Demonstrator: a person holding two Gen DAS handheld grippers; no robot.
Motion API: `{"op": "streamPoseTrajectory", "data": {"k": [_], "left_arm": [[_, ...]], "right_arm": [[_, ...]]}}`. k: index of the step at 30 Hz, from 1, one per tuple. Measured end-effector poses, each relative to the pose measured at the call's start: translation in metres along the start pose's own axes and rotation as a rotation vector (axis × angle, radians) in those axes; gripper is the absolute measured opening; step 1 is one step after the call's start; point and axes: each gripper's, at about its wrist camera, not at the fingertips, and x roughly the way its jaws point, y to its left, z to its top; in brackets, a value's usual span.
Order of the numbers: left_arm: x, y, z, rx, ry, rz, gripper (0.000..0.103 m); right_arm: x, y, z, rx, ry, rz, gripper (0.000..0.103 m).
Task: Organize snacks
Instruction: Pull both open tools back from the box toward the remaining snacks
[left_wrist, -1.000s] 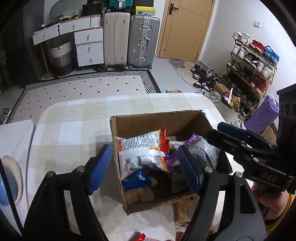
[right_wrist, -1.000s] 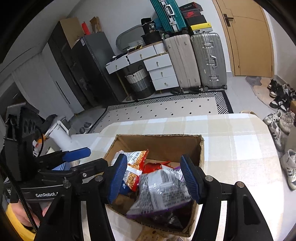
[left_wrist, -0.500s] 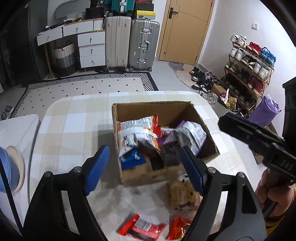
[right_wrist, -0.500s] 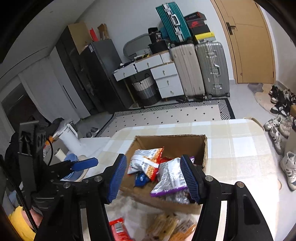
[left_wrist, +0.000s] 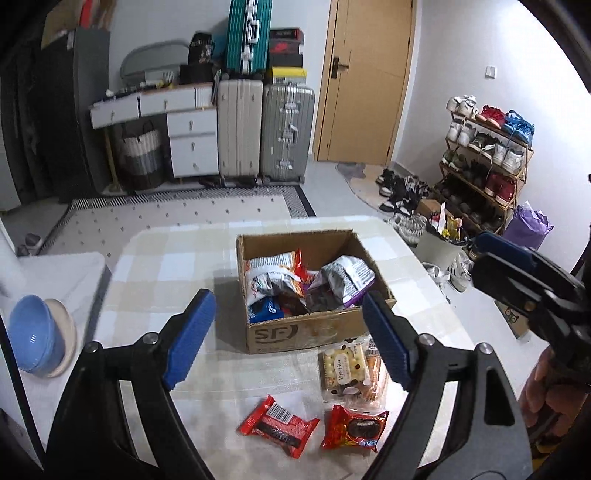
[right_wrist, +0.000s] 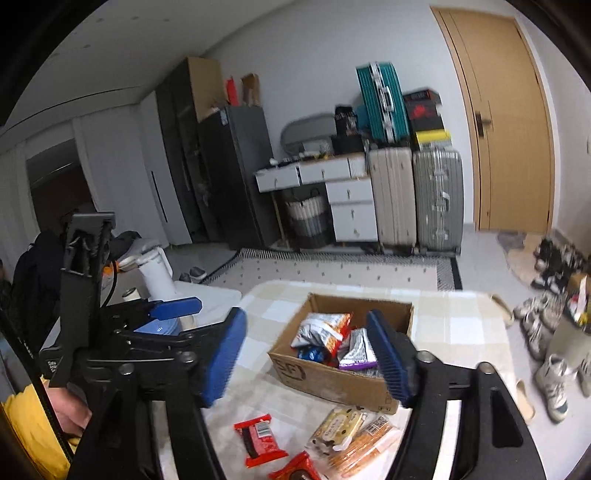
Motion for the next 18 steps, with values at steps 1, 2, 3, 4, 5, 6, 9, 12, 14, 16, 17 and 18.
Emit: {"op": "streamPoseTrajectory", "data": {"k": [1, 2, 3, 4, 5, 6, 9, 12, 14, 16, 17, 18], "left_arm": [[-0.014, -0.004, -0.002, 0.010, -0.021, 0.011, 0.082], [-0.027, -0.008, -0.005, 0.022, -0.045, 0.022, 0.084], [-0.037, -0.012, -0.007, 0.030, -0.057, 0.031, 0.084], [-0.048, -0.016, -0.009, 0.039, -0.069, 0.045, 0.084], [-0.059, -0.022, -0.012, 0.051, -0.076, 0.053, 0.084], [-0.068, -0.026, -0.014, 0.059, -0.085, 0.056, 0.084], [-0.096, -0.039, -0.024, 0.074, -0.113, 0.062, 0.085], [-0.122, -0.046, -0.034, 0.066, -0.139, 0.070, 0.088], [-0.134, -0.047, -0.040, 0.051, -0.152, 0.070, 0.098], [-0.150, -0.046, -0.049, 0.028, -0.189, 0.074, 0.103], [-0.154, -0.043, -0.052, 0.019, -0.201, 0.076, 0.103], [-0.160, -0.041, -0.057, 0.006, -0.216, 0.078, 0.103]], "right_arm": [[-0.009, 0.004, 0.000, -0.011, -0.017, -0.003, 0.077], [-0.019, 0.008, -0.002, -0.023, -0.035, -0.003, 0.078], [-0.029, 0.012, -0.004, -0.031, -0.052, -0.001, 0.078], [-0.038, 0.017, -0.007, -0.032, -0.063, 0.003, 0.081], [-0.047, 0.019, -0.011, -0.026, -0.074, 0.013, 0.083], [-0.057, 0.021, -0.014, -0.017, -0.089, 0.020, 0.085], [-0.081, 0.029, -0.026, -0.007, -0.131, 0.023, 0.088], [-0.103, 0.035, -0.039, -0.005, -0.179, -0.010, 0.098], [-0.113, 0.034, -0.047, 0.011, -0.196, -0.016, 0.099], [-0.120, 0.034, -0.056, 0.026, -0.194, -0.008, 0.099], [-0.123, 0.034, -0.061, 0.036, -0.196, -0.007, 0.100], [-0.126, 0.033, -0.066, 0.047, -0.200, -0.005, 0.101]]}}
